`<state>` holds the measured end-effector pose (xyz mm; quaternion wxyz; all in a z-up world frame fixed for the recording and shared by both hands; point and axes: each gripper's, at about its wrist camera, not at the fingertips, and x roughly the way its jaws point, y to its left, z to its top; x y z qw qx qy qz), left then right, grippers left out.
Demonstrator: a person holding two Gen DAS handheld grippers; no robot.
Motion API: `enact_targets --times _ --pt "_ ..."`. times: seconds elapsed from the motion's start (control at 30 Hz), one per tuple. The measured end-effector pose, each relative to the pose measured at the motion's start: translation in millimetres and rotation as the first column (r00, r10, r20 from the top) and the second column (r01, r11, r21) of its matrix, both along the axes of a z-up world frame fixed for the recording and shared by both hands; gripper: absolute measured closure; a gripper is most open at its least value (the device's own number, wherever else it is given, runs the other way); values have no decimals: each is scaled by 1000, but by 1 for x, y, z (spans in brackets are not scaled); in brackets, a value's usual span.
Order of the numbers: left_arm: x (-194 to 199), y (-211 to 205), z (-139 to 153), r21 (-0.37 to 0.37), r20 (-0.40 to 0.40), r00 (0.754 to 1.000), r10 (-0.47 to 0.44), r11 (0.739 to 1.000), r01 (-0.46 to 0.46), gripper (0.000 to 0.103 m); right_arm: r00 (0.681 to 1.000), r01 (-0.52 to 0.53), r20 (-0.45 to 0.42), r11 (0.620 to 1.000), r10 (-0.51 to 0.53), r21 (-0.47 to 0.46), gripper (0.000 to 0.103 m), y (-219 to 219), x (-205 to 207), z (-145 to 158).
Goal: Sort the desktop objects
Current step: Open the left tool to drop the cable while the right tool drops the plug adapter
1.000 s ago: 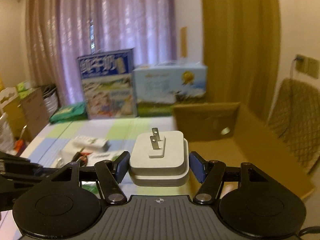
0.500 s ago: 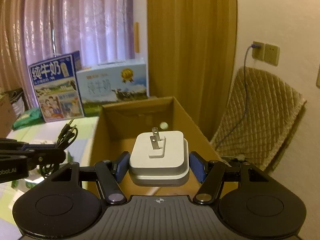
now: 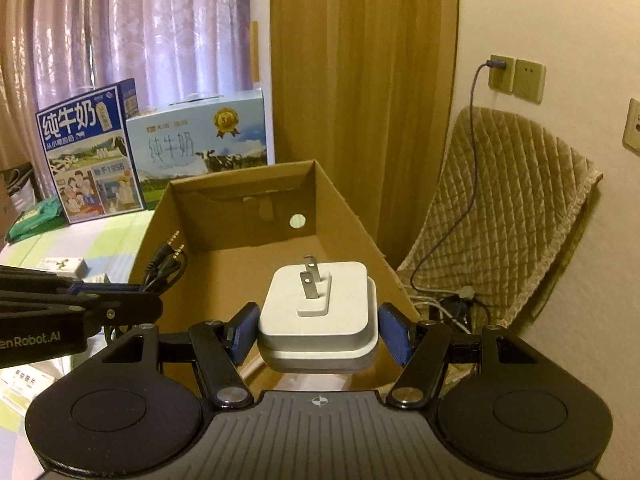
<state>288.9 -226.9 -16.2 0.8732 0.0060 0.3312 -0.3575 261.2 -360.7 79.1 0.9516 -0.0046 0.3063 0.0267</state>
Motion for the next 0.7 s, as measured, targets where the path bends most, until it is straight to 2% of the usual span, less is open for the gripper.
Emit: enact_targets --times 0.07,0.1,0.13,0.5,0.63,0.7 --pt "2 -2 -2 -6 -8 1000 -3 1000 3 92 1000 -1 -6 1000 1 1 41 -1 1 -1" --pt "3 -2 -3 -10 -11 1000 -3 1000 3 87 1000 0 -9 1000 0 3 41 -2 1 -2" --pt "4 -2 -3 -12 -12 1000 -2 1000 2 78 1000 0 -11 1000 0 6 41 -3 1 -3" --pt "3 19 6 -34 24 998 64 997 -63 78 999 -27 -30 999 27 22 41 0 4 -5" --pt "3 27 10 -49 30 997 77 996 -76 78 998 -54 -18 996 56 65 41 1 8 -9" --pt "2 31 11 -49 32 996 80 996 -78 78 998 -57 -11 995 58 79 38 3 10 -10"
